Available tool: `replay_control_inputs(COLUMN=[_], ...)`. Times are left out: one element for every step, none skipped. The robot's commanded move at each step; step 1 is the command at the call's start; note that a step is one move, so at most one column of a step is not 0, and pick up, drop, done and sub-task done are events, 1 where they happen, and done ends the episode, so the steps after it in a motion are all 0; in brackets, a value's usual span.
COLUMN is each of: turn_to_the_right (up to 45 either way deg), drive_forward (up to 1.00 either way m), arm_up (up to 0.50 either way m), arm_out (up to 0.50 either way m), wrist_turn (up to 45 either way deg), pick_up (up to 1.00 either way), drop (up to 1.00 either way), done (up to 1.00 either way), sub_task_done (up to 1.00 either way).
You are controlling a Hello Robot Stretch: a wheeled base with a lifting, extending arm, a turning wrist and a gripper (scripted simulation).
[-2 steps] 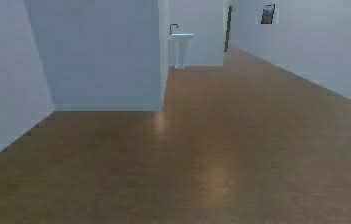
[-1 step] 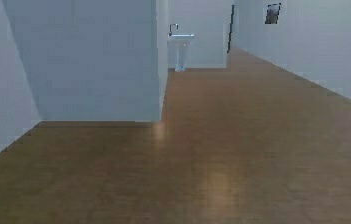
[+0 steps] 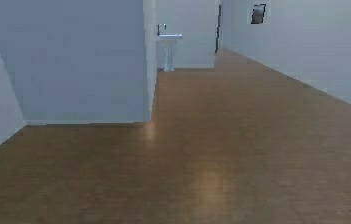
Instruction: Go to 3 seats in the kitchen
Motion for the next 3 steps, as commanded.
replay_control_inputs(turn_to_the_right=[0.0,15.0,0.0], drive_forward=[0.1,0.0,1.0], arm_up=[0.0,0.0,0.0], arm_out=[0.0,0.0,0.0], wrist_turn=[0.0,0.0,0.0], pick_up=[0.0,0.0,0.0], drop=[0.0,0.0,0.0], done=[0.0,0.0,0.0], sub_task_done=[0.0,0.0,0.0])
